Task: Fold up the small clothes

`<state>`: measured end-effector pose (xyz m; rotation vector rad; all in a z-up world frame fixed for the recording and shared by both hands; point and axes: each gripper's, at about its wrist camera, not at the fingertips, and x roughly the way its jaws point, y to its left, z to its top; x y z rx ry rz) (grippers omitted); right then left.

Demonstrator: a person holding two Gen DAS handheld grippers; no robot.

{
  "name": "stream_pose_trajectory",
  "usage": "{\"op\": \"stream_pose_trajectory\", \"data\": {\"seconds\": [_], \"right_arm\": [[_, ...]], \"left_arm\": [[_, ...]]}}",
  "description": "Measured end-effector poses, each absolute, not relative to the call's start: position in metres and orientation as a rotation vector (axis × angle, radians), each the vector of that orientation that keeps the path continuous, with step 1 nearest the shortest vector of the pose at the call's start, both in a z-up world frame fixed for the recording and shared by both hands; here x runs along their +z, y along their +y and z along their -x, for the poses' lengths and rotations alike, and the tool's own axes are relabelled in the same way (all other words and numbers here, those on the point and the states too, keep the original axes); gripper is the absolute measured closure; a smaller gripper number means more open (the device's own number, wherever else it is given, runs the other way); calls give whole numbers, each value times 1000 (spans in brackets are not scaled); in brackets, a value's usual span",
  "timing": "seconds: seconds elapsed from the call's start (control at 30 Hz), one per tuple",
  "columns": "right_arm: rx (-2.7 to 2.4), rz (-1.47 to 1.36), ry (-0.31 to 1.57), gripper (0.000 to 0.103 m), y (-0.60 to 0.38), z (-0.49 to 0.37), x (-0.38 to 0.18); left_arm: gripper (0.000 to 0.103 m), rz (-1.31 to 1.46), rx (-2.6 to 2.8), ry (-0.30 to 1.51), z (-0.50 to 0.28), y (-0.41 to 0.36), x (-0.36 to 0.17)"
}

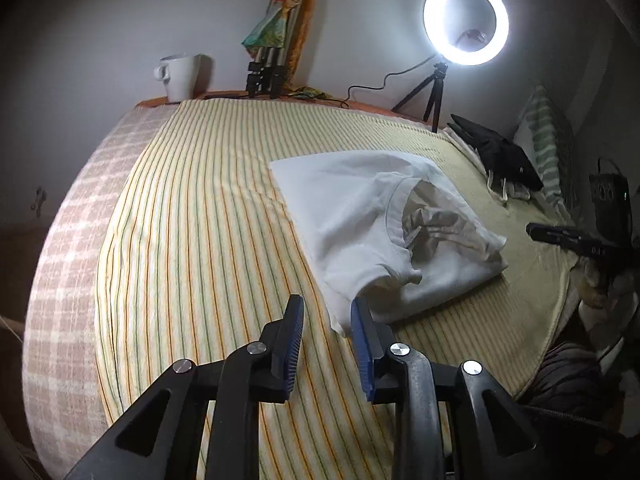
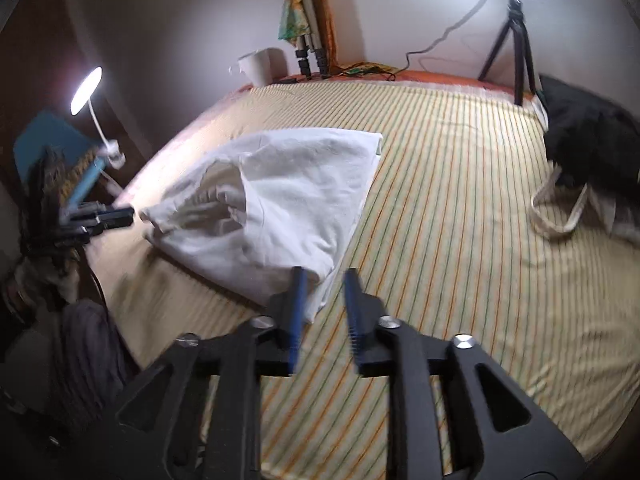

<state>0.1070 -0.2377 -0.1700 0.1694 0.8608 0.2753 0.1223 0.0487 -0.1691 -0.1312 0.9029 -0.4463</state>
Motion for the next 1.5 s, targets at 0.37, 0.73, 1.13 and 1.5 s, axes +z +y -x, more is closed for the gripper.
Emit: {"op": "stream_pose_trajectory", "data": {"seconds": [0.37, 0.73, 1.13, 1.5], "right_arm": [[240, -697, 953, 64, -267, -133, -200], [226, -735, 1031, 66, -255, -145, -227], [229, -570, 1016, 95, -241, -145, -200], [297, -737, 952, 96, -262, -129, -181]], "left_arm": [[62, 572, -452, 1062, -154, 53, -189], [83, 577, -428, 1111, -164, 41, -198], [98, 475, -427, 1085, -165, 38, -188], [101, 516, -469, 1066, -154, 55, -176]]}}
